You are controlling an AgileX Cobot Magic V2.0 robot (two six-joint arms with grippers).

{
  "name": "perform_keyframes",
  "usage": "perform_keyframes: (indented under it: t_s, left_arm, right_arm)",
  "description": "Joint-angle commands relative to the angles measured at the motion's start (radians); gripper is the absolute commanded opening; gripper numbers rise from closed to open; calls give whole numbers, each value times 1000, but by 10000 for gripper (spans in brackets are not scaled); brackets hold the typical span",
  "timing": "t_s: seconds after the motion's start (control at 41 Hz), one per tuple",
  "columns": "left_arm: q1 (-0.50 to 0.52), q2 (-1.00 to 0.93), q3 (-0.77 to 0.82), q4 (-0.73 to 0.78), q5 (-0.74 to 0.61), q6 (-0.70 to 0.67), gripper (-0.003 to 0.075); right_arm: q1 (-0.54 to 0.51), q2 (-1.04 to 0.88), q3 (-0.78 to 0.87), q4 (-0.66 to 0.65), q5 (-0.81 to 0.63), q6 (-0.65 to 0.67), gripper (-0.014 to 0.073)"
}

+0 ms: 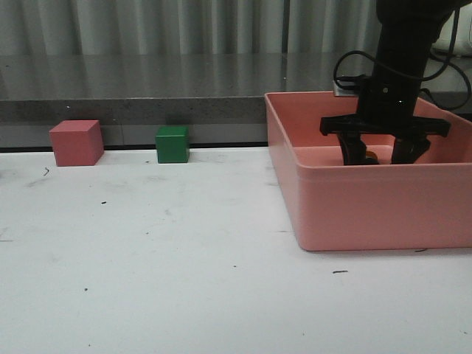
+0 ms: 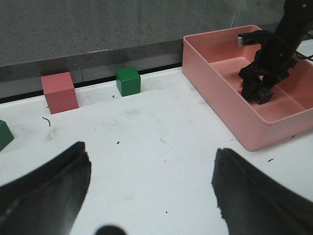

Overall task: Place and stand button with both arms
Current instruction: 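Lower the right gripper into the pink bin over the yellow button, then close the right gripper on the button body and lift it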

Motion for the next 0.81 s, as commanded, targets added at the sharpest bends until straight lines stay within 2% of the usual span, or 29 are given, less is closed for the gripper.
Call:
perform_keyframes:
  t_s: [0.0, 0.122, 0.464, 0.781]
  left_arm:
    - [-8, 10, -36, -14, -78, -4, 511]
    - [-8, 10, -36, -14, -78, -4, 511]
    - [-8, 10, -36, -14, -78, -4, 511]
    - [-8, 10, -36, -14, -78, -4, 511]
  right_arm:
    - [-7, -62, -32, 17, -6, -3, 375]
    - [-7, -62, -32, 17, 6, -3, 283]
    - [11, -154, -32, 18, 68, -3, 282]
    - [150, -323, -32, 19, 97, -3, 282]
